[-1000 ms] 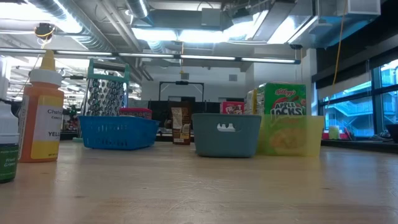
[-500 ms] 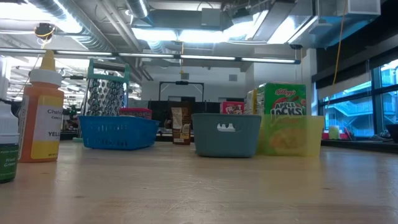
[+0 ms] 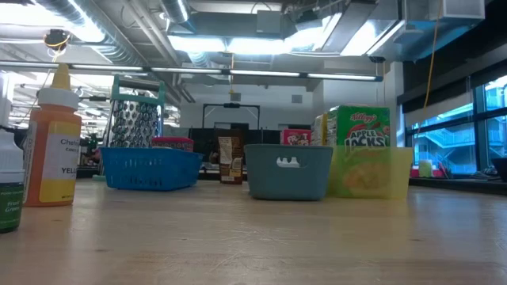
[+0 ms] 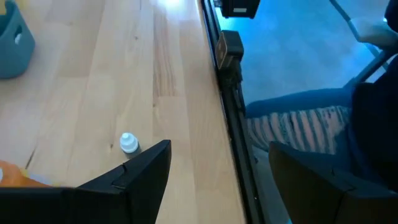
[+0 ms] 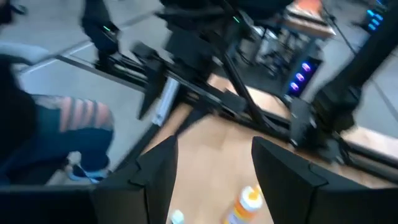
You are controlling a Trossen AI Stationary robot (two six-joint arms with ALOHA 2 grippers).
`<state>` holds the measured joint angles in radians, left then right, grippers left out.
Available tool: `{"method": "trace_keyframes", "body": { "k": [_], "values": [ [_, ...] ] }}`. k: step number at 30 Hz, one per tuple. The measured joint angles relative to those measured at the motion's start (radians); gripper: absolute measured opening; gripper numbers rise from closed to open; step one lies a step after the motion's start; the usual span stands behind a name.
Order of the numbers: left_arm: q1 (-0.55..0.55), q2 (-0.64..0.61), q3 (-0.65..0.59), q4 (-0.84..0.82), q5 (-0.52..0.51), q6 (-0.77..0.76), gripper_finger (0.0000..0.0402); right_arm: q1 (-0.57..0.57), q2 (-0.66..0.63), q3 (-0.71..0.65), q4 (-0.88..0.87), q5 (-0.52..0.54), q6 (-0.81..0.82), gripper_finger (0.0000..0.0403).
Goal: Pick & Place Kitchen Items
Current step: Put the small green food coloring into the green bin
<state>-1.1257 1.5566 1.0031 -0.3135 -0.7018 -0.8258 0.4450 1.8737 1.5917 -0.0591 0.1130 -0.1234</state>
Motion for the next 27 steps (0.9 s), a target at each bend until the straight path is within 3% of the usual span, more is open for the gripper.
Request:
{"method": "trace_keyframes", "body": {
  "k": [6, 12, 18, 27],
  "values": [
    [-0.023, 0.000, 0.000, -0.004, -0.065, 0.000, 0.0265, 0.000, 0.000, 0.000, 0.041, -0.003, -0.050, 0.0208],
    [-0.017, 0.000, 0.000, -0.001, -0.113, -0.082, 0.0265, 0.000, 0.000, 0.000, 0.146, 0.098, -0.086, 0.0208],
    [-0.010, -0.001, 0.000, 0.005, -0.187, -0.122, 0.0265, -0.001, 0.000, 0.001, 0.224, 0.106, -0.068, 0.0208],
    [-0.010, -0.001, 0.000, 0.023, -0.186, -0.166, 0.0265, 0.012, -0.003, 0.001, 0.139, 0.167, 0.057, 0.0208]
  ]
}}
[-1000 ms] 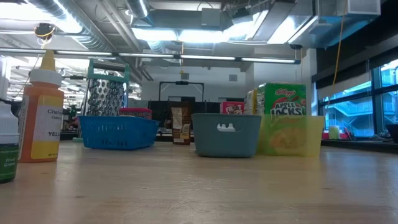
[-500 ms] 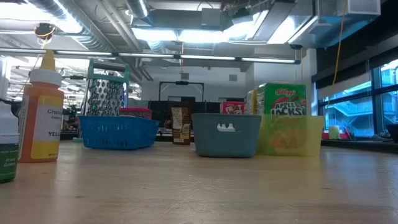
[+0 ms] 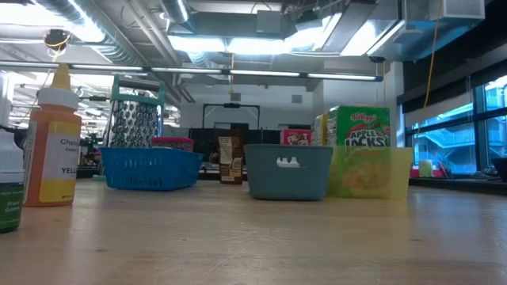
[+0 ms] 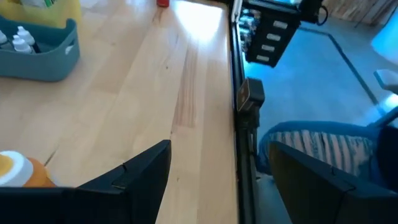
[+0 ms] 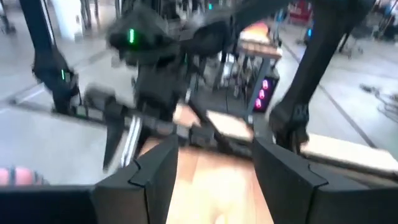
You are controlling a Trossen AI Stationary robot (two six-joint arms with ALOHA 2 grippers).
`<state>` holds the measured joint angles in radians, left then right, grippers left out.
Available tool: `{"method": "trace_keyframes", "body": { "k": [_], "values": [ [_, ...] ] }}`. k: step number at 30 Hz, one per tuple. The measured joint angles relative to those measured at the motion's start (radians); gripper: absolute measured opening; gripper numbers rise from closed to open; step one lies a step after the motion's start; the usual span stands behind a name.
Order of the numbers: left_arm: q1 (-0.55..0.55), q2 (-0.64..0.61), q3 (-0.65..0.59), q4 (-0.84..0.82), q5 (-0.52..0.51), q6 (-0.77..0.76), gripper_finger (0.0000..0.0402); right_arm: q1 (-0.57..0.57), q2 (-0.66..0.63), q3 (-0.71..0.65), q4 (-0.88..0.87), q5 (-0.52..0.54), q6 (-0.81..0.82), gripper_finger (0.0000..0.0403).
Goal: Pick & Place Kitchen Items
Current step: Put the small green food coloring into the green bin
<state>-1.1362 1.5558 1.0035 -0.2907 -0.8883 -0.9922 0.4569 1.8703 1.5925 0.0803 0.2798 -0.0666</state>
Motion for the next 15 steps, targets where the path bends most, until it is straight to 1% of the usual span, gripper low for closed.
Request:
{"method": "trace_keyframes", "body": {
  "k": [2, 7, 13, 14, 15],
  "values": [
    [0.000, 0.001, 0.000, 0.010, -0.015, 0.000, 0.0265, 0.014, -0.011, 0.000, -0.072, 0.031, -0.014, 0.0208],
    [0.007, 0.018, 0.000, 0.020, -0.056, 0.032, 0.0265, 0.075, -0.087, 0.001, -0.319, 0.181, -0.009, 0.0196],
    [0.035, 0.055, 0.000, 0.035, -0.056, 0.034, 0.0265, 0.172, -0.205, 0.037, -0.622, 0.262, 0.072, 0.0186],
    [0.039, 0.063, 0.000, 0.034, -0.056, 0.034, 0.0265, 0.188, -0.226, 0.038, -0.664, 0.294, 0.089, 0.0186],
    [0.047, 0.069, 0.000, 0.035, -0.056, 0.035, 0.0265, 0.205, -0.248, 0.038, -0.721, 0.349, 0.107, 0.0186]
  ]
}}
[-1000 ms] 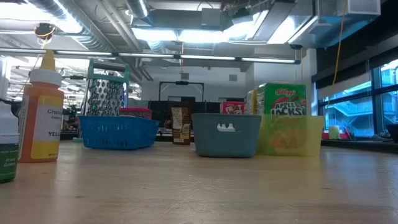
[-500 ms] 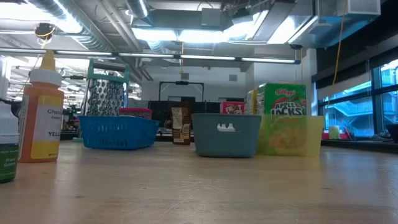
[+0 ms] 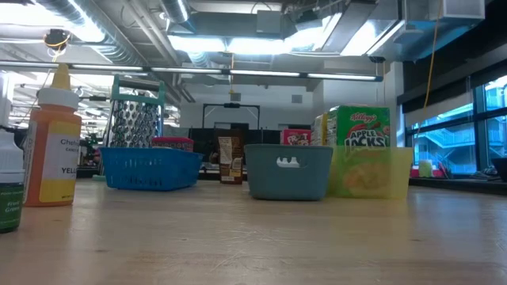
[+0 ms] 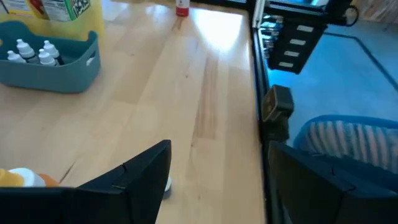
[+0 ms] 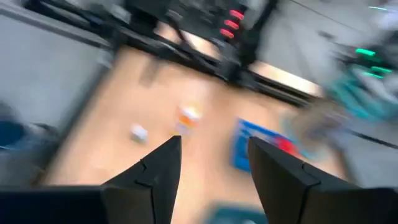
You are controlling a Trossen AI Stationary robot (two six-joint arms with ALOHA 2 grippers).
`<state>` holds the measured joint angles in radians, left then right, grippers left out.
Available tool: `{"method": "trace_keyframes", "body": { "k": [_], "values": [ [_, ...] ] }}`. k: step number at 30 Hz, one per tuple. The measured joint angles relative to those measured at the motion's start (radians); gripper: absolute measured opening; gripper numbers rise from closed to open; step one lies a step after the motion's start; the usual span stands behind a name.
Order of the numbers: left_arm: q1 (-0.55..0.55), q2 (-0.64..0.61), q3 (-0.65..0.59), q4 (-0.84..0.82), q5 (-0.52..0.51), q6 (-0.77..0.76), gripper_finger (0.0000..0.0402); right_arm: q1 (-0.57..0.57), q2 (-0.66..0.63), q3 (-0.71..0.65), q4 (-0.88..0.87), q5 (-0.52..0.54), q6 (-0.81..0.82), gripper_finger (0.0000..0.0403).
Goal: Pick & Place Kitchen Items
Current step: Put the small green food coloring into the green bin
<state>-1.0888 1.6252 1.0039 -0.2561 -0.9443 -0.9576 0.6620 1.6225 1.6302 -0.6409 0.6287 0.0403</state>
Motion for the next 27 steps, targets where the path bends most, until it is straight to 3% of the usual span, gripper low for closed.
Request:
{"method": "trace_keyframes", "body": {
  "k": [5, 8, 14, 19, 27],
  "values": [
    [0.061, 0.018, 0.000, 0.048, 0.002, 0.002, 0.0265, 0.064, -0.093, 0.000, -0.298, 0.335, 0.144, 0.0186],
    [0.093, 0.018, 0.001, 0.102, 0.021, 0.046, 0.0265, 0.067, -0.136, 0.000, -0.434, 0.430, 0.266, 0.0186],
    [0.114, -0.013, 0.035, 0.123, 0.141, 0.121, 0.0265, 0.039, -0.166, -0.001, -0.621, 0.376, 0.389, 0.0186],
    [0.109, -0.014, 0.053, 0.120, 0.127, 0.158, 0.0265, 0.022, -0.166, -0.001, -0.717, 0.284, 0.482, 0.0186],
    [0.091, -0.014, 0.053, 0.121, 0.098, 0.135, 0.0265, 0.022, -0.161, -0.001, -0.713, 0.154, 0.630, 0.0186]
  ]
}}
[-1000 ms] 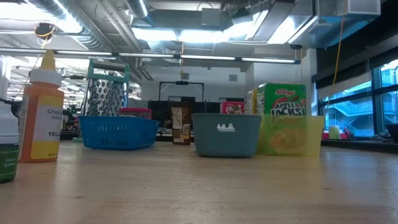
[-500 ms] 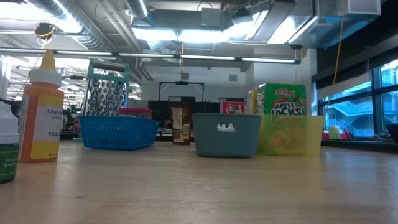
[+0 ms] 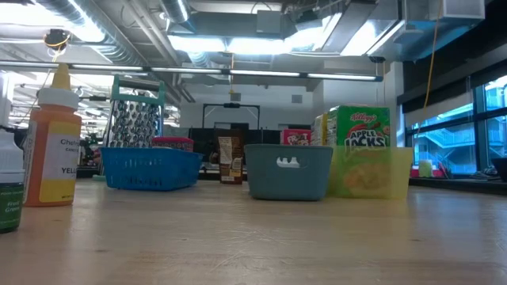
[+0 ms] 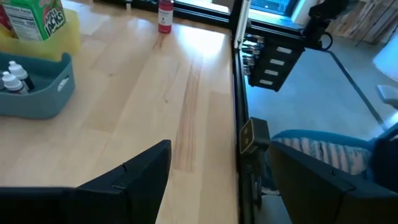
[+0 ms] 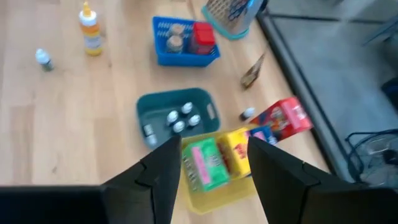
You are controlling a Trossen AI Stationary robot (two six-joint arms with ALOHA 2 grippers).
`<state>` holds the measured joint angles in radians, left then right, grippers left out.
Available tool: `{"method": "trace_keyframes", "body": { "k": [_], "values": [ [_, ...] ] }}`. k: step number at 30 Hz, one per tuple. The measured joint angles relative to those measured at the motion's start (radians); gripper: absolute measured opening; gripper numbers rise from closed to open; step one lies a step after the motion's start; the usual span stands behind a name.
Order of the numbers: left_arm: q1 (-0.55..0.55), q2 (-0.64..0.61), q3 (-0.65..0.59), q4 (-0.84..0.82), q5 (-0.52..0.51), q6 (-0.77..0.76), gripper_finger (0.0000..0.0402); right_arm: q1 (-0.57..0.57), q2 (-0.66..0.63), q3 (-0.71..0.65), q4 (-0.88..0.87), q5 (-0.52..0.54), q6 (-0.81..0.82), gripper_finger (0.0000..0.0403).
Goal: Pick & Place Kitchen Items
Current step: Put the small green food coloring into the green bin
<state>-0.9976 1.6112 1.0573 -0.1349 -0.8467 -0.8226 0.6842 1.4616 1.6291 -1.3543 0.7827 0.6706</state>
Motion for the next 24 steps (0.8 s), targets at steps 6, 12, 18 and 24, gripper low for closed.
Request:
{"method": "trace_keyframes", "body": {
  "k": [6, 12, 18, 24],
  "values": [
    [-0.012, 0.001, -0.004, -0.005, -0.026, -0.002, 0.0265, 0.004, 0.025, -0.009, -0.019, -0.092, -0.001, 0.0186],
    [-0.016, 0.021, -0.004, -0.008, -0.017, -0.026, 0.0265, 0.004, 0.031, -0.112, -0.011, -0.189, 0.035, 0.0186],
    [-0.052, 0.096, -0.006, -0.049, -0.001, -0.032, 0.0265, 0.005, 0.031, -0.255, 0.053, -0.263, 0.082, 0.0186],
    [-0.061, 0.181, -0.006, -0.050, -0.022, -0.130, 0.0265, 0.005, 0.031, -0.365, 0.228, -0.178, 0.095, 0.0186]
  ]
}}
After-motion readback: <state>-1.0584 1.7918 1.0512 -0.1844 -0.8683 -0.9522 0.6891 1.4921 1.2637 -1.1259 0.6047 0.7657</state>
